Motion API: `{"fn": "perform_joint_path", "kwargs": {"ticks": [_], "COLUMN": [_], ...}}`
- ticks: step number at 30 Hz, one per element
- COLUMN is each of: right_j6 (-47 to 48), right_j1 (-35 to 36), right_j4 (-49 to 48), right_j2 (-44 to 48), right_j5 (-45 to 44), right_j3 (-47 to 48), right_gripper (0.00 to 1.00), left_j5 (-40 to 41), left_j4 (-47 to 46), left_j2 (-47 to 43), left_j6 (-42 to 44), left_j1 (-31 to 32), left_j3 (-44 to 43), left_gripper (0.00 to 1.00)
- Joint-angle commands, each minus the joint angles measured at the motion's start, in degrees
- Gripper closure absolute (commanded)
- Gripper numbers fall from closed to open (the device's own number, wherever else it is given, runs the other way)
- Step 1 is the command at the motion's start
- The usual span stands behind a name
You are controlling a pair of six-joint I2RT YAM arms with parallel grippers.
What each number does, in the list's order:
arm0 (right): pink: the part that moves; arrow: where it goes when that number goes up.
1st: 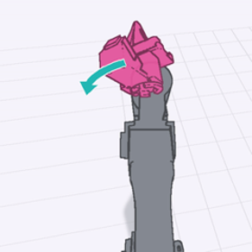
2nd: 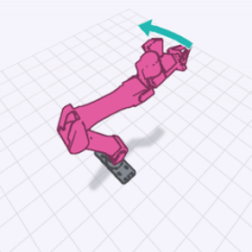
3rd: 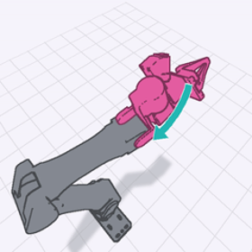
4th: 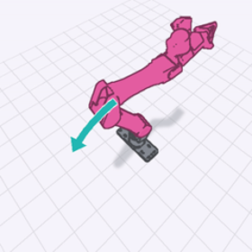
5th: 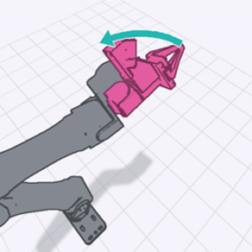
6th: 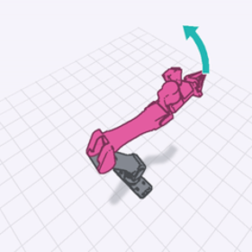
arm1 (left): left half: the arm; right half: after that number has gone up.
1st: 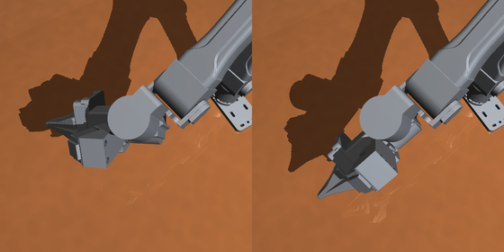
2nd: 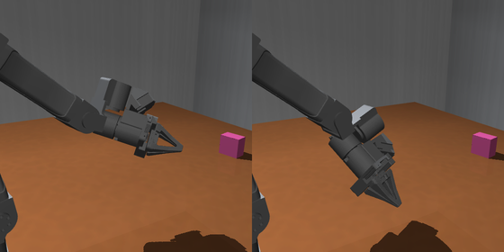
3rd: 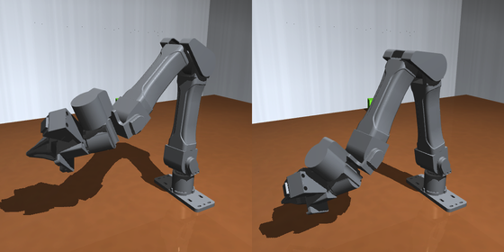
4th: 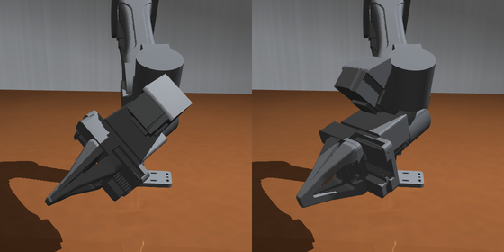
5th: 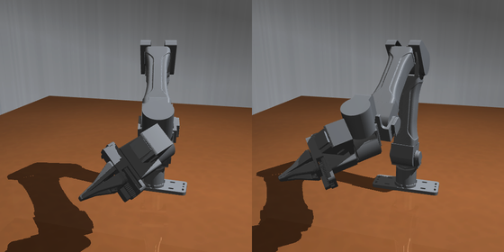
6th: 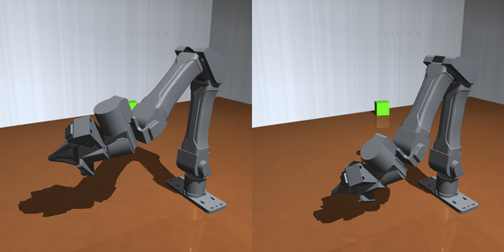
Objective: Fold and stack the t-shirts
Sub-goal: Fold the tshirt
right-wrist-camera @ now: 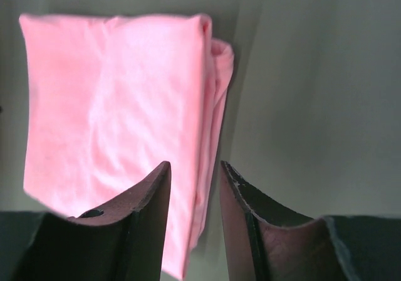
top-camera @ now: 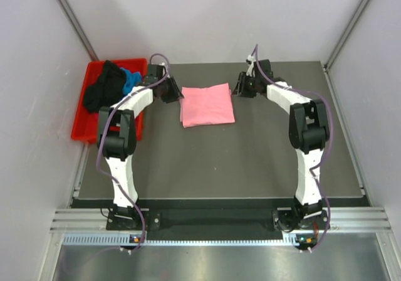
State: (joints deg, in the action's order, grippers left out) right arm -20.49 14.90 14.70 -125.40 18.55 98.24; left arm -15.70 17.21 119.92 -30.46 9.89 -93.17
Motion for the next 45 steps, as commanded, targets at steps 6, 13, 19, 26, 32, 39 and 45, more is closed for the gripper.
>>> {"fn": "perform_joint_path", "kwargs": {"ticks": [6,13,19,26,32,39,45], "right_j6": [2.9,2.0,1.3,1.5,-0.1,-5.1,-9.2], "right_j1": [0.6,1.8,1.8,1.7,1.8,4.6,8.9], "right_j4": [1.5,-2.9,-5.6,-4.9,2.1,-3.8,-9.0], "right_j2": [9.0,7.8,8.7,11.4,16.9,14.6,4.0], "right_j5": [6.8,10.3,9.8,9.1,2.6,15.0,26.1], "right_j3": [-8.5,-15.6,-21.4,-23.3,-21.2,-15.2,-6.3], "right_gripper": [0.58,0.63,0.72,0.76,0.71,1.0,1.0], "left_j5": [-2.8,0.7,6.6,6.4,-2.6,-15.4,-12.7], "left_j4": [-0.6,1.7,2.5,7.9,7.2,-6.9,-7.5], "left_j2": [-9.4,-8.7,-10.8,-13.5,-13.3,-8.5,-5.1], "left_j6": [2.2,2.4,1.2,1.5,1.5,-5.9,-5.3], "left_j1": [2.8,4.1,4.9,5.0,6.0,6.6,6.7], "left_j3": [12.7,17.2,21.1,15.4,8.4,11.8,15.4], "left_gripper": [0.63,0.72,0.79,0.73,0.7,0.7,0.71]}}
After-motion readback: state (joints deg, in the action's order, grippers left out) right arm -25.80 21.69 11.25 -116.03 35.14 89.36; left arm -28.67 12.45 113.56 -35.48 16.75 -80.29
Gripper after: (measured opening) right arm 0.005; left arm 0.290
